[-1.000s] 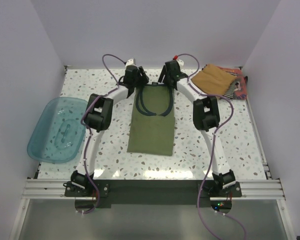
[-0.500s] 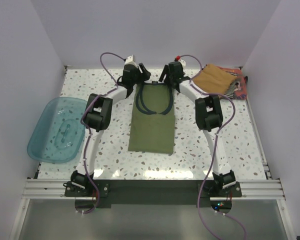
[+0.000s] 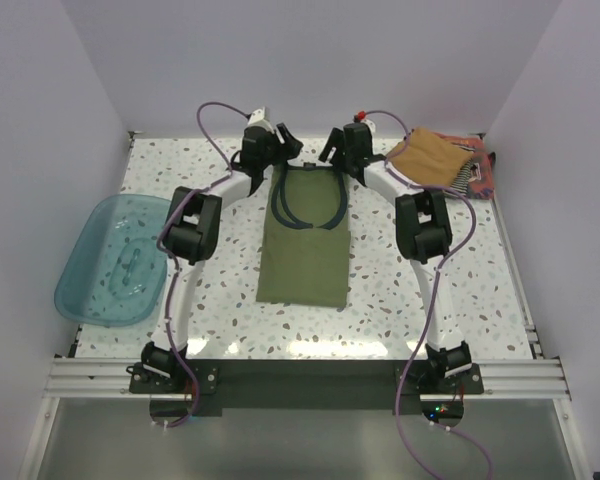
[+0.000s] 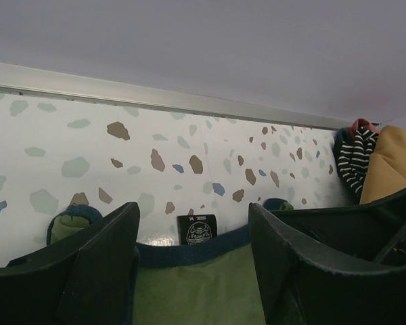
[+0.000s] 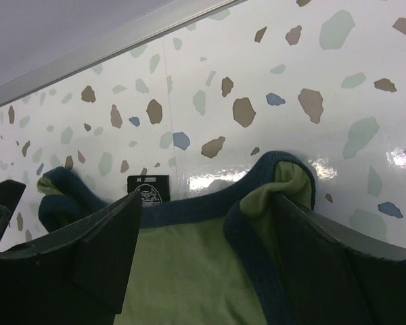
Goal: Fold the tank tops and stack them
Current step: Fold the tank top
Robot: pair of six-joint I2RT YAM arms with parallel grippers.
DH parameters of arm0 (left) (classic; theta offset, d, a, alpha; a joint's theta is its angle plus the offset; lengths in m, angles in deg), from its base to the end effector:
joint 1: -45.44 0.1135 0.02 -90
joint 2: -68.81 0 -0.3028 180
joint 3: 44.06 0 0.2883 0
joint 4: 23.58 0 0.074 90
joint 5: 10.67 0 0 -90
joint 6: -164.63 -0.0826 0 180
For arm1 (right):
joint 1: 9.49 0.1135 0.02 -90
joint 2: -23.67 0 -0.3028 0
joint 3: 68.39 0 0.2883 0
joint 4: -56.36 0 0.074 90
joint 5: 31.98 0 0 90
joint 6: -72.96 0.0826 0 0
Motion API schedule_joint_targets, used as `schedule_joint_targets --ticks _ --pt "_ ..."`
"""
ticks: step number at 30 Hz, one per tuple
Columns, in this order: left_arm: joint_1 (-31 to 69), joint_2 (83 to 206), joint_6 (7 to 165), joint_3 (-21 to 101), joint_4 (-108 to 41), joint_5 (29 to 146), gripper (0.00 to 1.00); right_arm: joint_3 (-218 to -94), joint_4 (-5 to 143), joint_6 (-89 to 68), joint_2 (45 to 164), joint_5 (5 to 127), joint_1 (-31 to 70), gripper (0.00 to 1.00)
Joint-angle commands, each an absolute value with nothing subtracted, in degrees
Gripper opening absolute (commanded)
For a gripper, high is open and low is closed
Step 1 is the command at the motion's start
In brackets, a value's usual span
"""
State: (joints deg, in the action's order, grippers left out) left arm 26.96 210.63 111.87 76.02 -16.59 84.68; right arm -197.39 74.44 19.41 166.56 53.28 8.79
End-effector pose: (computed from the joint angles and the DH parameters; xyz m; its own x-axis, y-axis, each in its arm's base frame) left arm 0.6396 -0.2219 0.1541 -0.4350 -0.4899 -0.7555 0.1732 0.7779 -0.6041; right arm 0.6421 0.2049 0.1442 -0.5506 0.4417 -0.7084 0.1008 0.8775 0.4688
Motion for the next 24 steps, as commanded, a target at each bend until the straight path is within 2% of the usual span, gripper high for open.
schedule_joint_targets --ticks 1,18,24 --pt "27.95 205.75 110.67 75.7 -12.39 86.63 0.7 -197.65 71.01 20.66 161.57 55.29 8.26 0.81" --pt "28.13 201.71 114.01 69.38 -10.02 89.0 0.7 -203.62 73.3 23.3 163.68 58.71 7.12 0.81" --pt "28.13 200.04 115.15 66.57 -9.49 89.97 0.7 -202.14 72.87 24.71 163.42 60.48 7.03 0.81"
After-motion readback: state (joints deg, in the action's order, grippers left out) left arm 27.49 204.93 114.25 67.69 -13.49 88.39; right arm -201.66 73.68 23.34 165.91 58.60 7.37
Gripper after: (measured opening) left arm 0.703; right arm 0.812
